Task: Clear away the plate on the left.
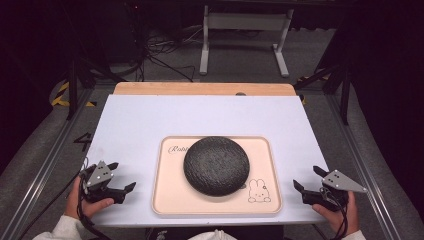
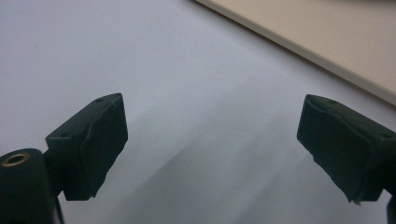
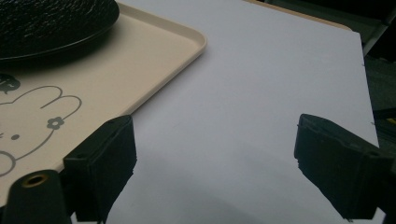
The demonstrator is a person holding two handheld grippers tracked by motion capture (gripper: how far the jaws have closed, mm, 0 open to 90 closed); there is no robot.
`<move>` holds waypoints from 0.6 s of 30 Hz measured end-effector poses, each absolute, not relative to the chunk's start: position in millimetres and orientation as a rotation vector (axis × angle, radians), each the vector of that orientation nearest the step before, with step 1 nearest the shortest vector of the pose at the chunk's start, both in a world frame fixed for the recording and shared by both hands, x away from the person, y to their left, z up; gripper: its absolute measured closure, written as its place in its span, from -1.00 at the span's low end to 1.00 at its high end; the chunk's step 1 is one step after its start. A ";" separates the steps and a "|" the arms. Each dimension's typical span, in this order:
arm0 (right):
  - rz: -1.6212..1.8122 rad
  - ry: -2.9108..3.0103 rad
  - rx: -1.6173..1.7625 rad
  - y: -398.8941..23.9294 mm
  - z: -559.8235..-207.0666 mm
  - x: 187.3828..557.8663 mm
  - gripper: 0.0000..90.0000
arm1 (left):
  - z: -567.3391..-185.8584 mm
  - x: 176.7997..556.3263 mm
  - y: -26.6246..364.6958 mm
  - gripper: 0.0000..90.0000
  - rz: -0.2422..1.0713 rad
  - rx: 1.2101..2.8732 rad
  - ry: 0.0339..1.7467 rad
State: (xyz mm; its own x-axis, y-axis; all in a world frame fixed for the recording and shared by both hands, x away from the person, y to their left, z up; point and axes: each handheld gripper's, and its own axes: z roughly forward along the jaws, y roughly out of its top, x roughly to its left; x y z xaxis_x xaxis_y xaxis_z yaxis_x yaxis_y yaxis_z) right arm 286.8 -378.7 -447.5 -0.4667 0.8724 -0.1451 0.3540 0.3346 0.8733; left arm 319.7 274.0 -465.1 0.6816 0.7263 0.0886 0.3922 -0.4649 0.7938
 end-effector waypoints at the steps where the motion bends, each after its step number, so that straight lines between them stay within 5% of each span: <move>1: 1.076 1.981 1.072 -379.0 -447.4 286.5 -0.70 | -465.4 317.5 274.9 -0.79 0.544 2.097 0.867; 18: 1.065 1.969 1.058 -377.7 -444.5 281.9 -0.70 | -460.3 308.9 274.4 -0.81 0.588 2.072 0.843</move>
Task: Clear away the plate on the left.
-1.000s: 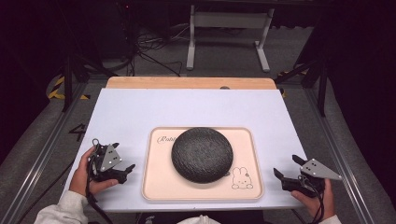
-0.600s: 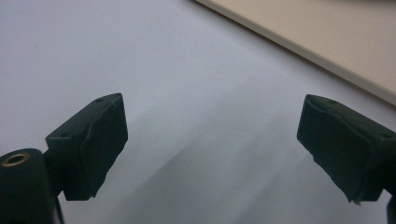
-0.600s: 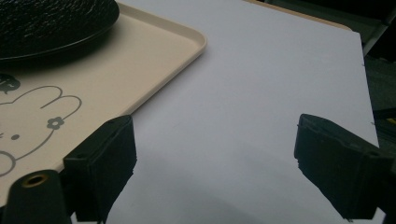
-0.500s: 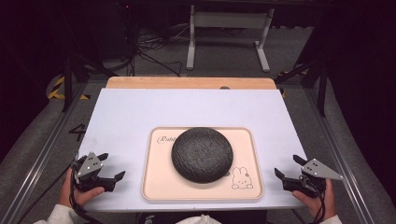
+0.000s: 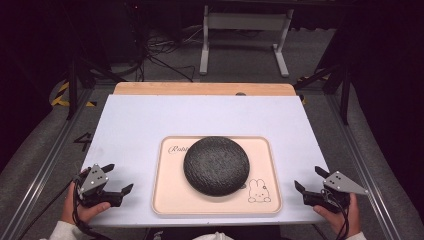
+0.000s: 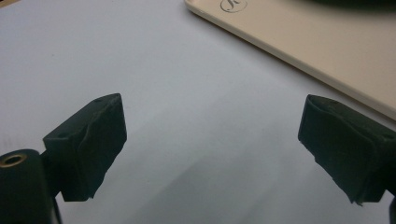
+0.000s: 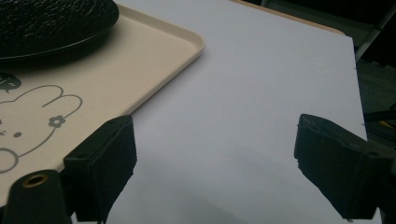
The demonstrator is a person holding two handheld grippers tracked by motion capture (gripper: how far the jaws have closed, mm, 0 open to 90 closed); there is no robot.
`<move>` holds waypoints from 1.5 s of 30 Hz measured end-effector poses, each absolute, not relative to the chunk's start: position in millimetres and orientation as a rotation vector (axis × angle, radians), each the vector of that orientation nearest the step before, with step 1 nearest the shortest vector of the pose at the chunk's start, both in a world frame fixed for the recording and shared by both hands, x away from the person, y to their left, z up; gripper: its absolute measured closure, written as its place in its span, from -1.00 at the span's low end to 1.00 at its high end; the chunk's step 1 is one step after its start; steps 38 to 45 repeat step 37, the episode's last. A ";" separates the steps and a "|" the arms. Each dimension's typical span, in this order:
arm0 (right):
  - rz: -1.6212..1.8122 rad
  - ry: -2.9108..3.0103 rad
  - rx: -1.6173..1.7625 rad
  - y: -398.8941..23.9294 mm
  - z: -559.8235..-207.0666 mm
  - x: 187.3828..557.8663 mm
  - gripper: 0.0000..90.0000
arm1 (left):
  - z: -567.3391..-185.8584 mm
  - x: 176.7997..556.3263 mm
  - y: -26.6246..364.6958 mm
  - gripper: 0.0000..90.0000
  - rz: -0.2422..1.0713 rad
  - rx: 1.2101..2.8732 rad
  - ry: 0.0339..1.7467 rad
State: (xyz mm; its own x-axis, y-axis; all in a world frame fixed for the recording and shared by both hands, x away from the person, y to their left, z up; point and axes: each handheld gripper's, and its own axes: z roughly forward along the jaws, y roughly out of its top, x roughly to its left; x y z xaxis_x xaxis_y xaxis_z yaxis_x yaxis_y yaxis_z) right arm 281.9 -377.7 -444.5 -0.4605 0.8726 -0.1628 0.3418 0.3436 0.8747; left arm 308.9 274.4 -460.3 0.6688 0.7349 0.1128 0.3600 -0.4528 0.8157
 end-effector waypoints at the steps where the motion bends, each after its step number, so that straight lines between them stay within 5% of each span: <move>1: 1.060 1.971 1.057 -377.2 -444.5 281.8 -0.70 | -460.3 308.6 274.3 -0.81 0.589 2.070 0.844; 45: 1.073 1.981 1.049 -377.0 -445.1 280.3 -0.72 | -448.8 318.1 261.8 -0.80 0.652 2.106 0.831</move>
